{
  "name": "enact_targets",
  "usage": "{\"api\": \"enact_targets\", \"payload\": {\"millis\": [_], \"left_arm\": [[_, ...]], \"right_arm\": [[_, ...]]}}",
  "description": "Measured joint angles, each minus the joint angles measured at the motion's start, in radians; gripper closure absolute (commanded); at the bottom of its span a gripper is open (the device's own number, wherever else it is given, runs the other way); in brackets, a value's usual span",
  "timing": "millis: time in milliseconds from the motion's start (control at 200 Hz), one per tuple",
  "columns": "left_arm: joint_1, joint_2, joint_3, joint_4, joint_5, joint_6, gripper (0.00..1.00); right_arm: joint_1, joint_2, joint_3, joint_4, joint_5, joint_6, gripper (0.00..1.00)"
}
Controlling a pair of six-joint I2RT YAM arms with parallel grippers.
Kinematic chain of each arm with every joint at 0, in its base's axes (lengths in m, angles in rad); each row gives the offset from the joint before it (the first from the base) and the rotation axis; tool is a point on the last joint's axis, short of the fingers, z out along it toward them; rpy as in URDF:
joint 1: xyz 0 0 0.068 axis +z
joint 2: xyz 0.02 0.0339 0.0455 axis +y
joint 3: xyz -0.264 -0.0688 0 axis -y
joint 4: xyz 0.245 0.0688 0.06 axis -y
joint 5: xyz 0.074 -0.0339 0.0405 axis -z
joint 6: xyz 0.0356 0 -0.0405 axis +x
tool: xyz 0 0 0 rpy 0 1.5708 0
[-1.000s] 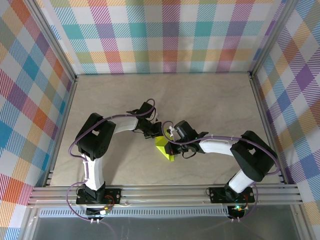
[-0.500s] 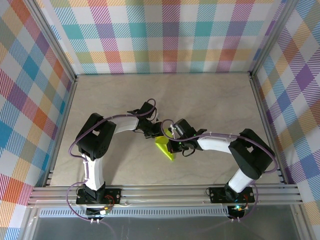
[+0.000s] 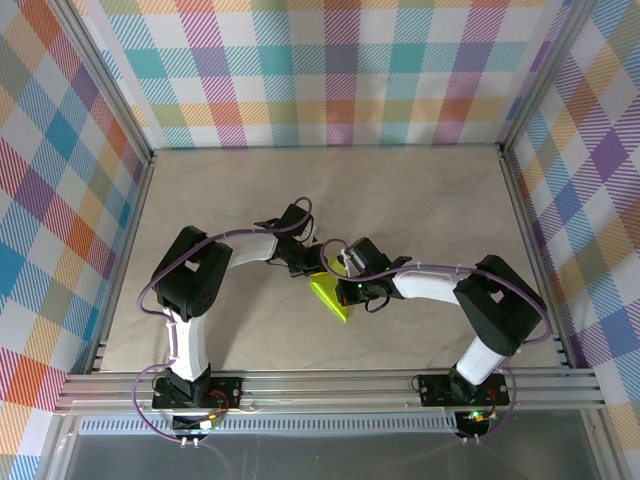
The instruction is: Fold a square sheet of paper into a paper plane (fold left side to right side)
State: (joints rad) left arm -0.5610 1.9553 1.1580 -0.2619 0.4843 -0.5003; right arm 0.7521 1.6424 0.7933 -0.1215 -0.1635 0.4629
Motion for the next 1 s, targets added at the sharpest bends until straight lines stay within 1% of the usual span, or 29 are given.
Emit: {"api": "enact_targets", "payload": {"millis": [640, 770, 1000], "left_arm": [[-0.001, 0.000, 0.001, -0.002, -0.004, 0.000, 1.00], [-0.003, 0.001, 0.019, -0.027, -0.014, 0.013, 1.00], [0.003, 0.017, 0.106, -0.119, -0.061, 0.056, 0.93]], "right_arm": [[0.000, 0.028, 0.008, 0.000, -0.005, -0.007, 1.00], [0.000, 0.031, 0.009, 0.000, -0.012, -0.006, 1.00], [0.000, 0.038, 0.009, 0.017, -0.017, -0.005, 1.00]]}}
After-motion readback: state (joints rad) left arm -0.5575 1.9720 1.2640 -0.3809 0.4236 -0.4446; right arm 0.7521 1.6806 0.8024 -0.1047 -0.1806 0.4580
